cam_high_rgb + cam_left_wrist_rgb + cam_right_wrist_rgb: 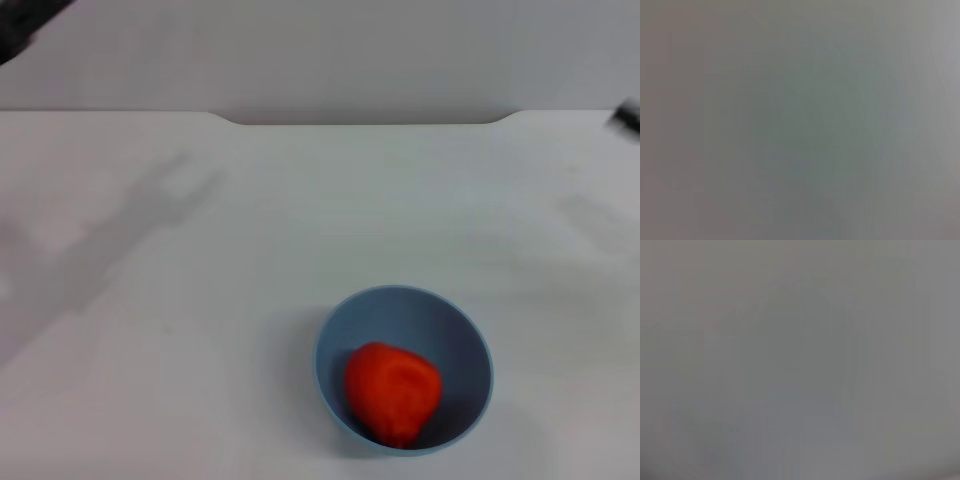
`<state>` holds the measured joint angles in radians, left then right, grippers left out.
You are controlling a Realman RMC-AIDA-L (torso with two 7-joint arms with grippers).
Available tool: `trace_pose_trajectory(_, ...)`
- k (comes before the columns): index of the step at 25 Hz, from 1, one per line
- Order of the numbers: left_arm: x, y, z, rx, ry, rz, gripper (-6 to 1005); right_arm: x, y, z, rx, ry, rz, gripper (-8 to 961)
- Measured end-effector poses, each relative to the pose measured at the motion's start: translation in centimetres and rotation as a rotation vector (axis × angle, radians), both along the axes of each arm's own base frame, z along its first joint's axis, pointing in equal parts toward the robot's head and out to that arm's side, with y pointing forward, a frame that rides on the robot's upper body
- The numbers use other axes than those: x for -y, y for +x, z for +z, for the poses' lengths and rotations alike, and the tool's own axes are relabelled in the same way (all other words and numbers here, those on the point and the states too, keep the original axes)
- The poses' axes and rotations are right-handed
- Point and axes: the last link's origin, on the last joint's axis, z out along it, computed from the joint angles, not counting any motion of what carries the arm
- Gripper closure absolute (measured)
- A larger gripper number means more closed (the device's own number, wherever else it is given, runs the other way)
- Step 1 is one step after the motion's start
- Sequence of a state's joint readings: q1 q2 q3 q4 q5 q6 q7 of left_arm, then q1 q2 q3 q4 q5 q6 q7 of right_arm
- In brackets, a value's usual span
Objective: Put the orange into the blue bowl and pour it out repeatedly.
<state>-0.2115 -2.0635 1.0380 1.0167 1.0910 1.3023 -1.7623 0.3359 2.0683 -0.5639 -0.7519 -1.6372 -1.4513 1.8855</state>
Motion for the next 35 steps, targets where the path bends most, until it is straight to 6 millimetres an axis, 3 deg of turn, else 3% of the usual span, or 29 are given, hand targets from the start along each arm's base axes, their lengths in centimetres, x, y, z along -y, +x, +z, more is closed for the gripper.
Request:
trace_pose_trajectory(6, 4.2, -5.6, 0.6, -0.209, 0.423, 0.049, 199, 2.7, 4.7, 1.2, -0.206, 0.492, -0.161, 479)
trace_pose_trajectory(9, 6.1, -8.2, -0.4, -0.362, 0.592, 0.098, 199, 4.5, 6.3, 0.4, -0.081, 0.688, -0.229, 479)
trace_pose_trajectory(14, 8.4, -10.8, -2.9, -0.602, 0.736, 0.131, 200, 5.6, 7.1, -1.6, 0.118, 0.784, -0.284, 479)
trace_pose_trajectory(21, 10.1, -10.9, -4.7, -0.635, 0.751, 0.096, 200, 6.8, 7.5, -5.2, 0.354, 0.859, -0.442, 479)
trace_pose_trajectory(35, 10.8, -10.7, -7.4, -0.634, 0.634, 0.056, 200, 4.6, 7.1, -6.6, 0.348, 0.77, -0.467, 479)
